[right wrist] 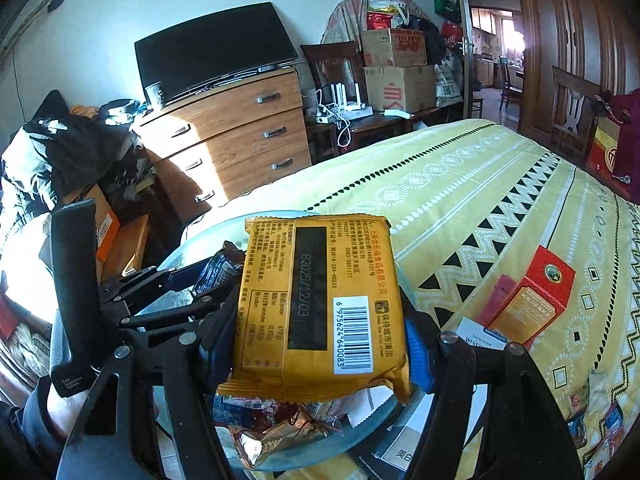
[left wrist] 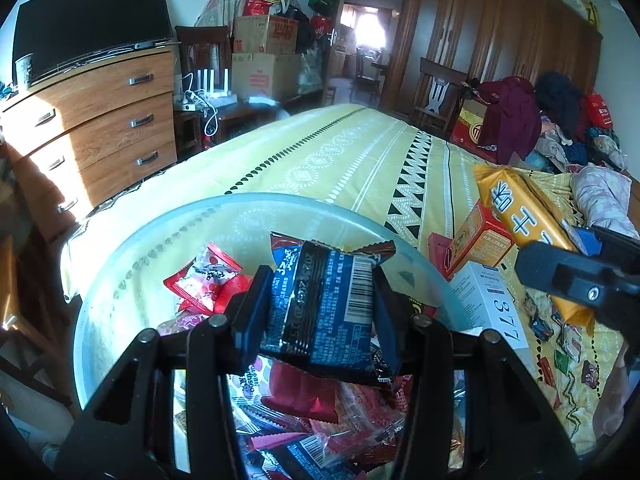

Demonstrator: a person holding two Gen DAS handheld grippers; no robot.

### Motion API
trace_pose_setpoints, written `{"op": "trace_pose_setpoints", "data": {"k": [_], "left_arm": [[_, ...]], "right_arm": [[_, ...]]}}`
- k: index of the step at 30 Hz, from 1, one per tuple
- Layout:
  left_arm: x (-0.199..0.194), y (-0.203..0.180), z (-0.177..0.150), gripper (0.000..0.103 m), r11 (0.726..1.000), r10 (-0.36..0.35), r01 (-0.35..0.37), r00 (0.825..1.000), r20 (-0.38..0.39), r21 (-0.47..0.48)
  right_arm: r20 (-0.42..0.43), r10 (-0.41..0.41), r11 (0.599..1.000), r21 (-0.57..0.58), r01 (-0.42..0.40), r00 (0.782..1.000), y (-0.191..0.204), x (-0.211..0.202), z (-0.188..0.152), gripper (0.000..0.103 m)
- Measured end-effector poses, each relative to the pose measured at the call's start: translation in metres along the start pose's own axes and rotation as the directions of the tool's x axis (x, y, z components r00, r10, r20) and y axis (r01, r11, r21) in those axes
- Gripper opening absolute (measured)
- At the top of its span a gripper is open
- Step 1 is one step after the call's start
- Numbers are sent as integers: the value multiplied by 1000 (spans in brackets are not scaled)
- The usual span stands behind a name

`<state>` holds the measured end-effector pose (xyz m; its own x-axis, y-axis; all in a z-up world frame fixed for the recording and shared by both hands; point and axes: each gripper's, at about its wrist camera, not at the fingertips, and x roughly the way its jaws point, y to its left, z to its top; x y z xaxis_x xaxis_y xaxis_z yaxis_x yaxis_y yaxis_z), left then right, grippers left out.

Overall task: Organize snacks
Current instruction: 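Open both tools over the bowl to drop the blue and orange packets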

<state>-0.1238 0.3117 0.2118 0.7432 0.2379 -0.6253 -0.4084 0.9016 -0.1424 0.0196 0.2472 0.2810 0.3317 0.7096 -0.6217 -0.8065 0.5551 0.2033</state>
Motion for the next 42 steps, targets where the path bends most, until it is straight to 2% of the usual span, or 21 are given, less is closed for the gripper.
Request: {"op": "trace_pose_setpoints", "data": {"k": [13,14,16,21,23,25,28,30,32,34,35,37,42], "left_arm": [[3,1,-1,49,1000,19,-19,1000,-20,-4],[2,0,-1,54,1000,28,-28,999,-21,-1],[1,-2,-1,67,999,39,-39,999,-17,3],[-13,-16,5,81,997,68,-69,997,32,17],[-28,-29,9,99,993,114,-118,989,96,31],[-40,-40,14,103,987,146,-154,977,153,39],[-65,-69,22,103,978,185,-203,949,255,45],[-78,-86,23,103,975,200,-220,936,291,37],[-86,-108,22,103,985,132,-158,949,287,70],[-91,-126,21,103,993,41,-68,965,260,95],[-93,-132,19,103,994,18,-44,968,249,100],[-101,-152,19,103,994,-25,-3,969,247,110],[-119,-191,15,103,991,-92,59,955,281,121]], "right_arm": [[-37,9,1000,10,-9,999,1,17,0,74],[-40,10,1000,12,-10,999,1,18,0,76],[-34,-1,1000,6,1,999,2,17,0,90],[4,-27,999,-20,27,1000,6,-4,-1,90],[34,-44,999,-26,45,998,5,-22,-5,90],[72,-58,998,-12,59,996,1,-47,-11,91],[147,-97,995,29,94,984,-11,-97,-26,94],[189,-131,991,60,122,973,-21,-132,-40,94],[220,-162,985,93,145,962,-30,-162,-52,94],[253,-208,974,137,178,945,-41,-199,-71,99],[269,-235,966,167,195,934,-48,-219,-83,100],[282,-281,951,208,227,918,-58,-249,-102,100],[270,-371,911,293,292,889,-84,-307,-147,101]]}}
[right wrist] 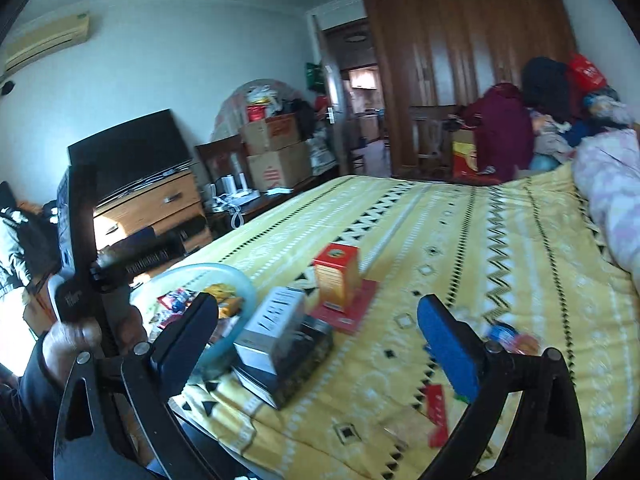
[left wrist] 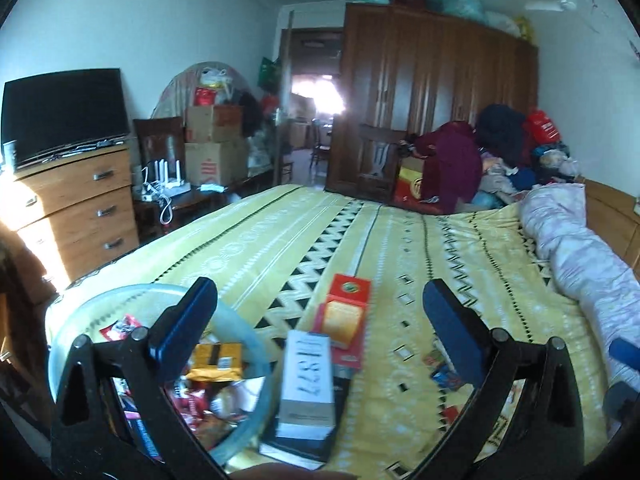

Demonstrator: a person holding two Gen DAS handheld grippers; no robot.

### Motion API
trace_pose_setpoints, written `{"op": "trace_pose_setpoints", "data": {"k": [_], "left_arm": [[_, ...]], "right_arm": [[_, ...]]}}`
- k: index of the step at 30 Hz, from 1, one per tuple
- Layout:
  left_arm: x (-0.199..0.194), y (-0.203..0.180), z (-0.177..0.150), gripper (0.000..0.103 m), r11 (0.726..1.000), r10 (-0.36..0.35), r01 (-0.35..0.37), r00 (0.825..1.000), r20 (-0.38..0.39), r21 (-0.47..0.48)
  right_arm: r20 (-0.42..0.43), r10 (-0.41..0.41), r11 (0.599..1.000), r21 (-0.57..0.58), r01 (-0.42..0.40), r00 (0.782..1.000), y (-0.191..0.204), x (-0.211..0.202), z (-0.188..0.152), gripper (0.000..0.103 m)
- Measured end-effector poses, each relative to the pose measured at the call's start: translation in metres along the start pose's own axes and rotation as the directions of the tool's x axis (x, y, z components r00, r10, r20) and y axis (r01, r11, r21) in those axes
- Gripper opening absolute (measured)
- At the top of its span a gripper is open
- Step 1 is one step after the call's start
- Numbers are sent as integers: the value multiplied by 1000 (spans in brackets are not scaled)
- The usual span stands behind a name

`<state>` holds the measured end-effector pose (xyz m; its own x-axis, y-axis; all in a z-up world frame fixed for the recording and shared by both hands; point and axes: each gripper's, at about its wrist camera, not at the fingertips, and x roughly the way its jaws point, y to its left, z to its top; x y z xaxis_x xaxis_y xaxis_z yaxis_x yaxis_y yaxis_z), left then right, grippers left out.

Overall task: Organize snacks
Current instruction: 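Open both tools over the bowl to drop the blue and orange packets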

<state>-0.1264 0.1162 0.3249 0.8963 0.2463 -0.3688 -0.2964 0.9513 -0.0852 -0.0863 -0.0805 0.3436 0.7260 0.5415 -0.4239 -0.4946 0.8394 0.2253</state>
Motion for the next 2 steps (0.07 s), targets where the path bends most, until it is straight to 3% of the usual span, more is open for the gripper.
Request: {"op": "trace_pose_setpoints", "data": {"k": [2], "left_arm": [[-3,-16,3,103,1000,-6,6,1000,8,17]], "right_arm": [[3,-18,999,31,18,1000,-20,-14,-6,102]]}}
